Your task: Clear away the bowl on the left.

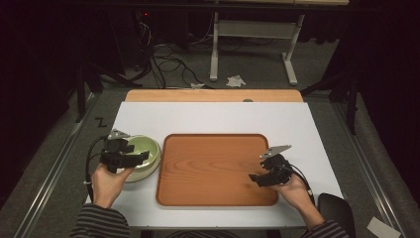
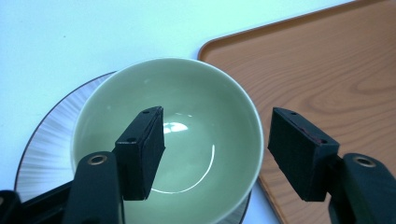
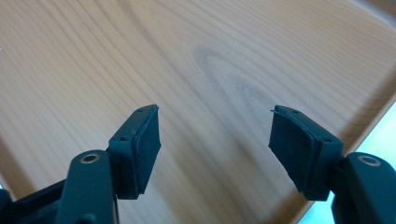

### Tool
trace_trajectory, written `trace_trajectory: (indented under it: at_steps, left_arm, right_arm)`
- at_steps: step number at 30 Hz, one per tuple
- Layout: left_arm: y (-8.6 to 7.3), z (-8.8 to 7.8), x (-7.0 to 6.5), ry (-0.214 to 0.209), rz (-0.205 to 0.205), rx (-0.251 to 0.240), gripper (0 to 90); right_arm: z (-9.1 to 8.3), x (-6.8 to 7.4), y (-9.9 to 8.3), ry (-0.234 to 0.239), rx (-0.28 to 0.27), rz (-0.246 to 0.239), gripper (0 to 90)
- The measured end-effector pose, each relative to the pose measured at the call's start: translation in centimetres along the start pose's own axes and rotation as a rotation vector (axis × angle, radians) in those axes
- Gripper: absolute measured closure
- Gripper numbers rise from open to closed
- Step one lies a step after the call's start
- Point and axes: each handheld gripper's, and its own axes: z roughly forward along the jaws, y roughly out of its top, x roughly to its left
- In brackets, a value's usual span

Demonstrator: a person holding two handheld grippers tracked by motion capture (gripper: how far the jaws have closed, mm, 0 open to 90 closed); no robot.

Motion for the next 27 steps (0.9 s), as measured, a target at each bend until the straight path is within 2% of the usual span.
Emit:
trace_trajectory:
  at_steps: [10,27]
  left_arm:
    - [-0.3,-0.2,1.3,0.048,-0.041,-0.003,36.9]
    - [-0.9,-0.4,3.8,0.097,-0.121,0.002,38.9]
  right_arm:
    - [0.0,0.0,0.0,-0.005,-0.001,0.002,34.8]
    - [0.1,0.1,0.0,0.001,0.002,-0.015,34.8]
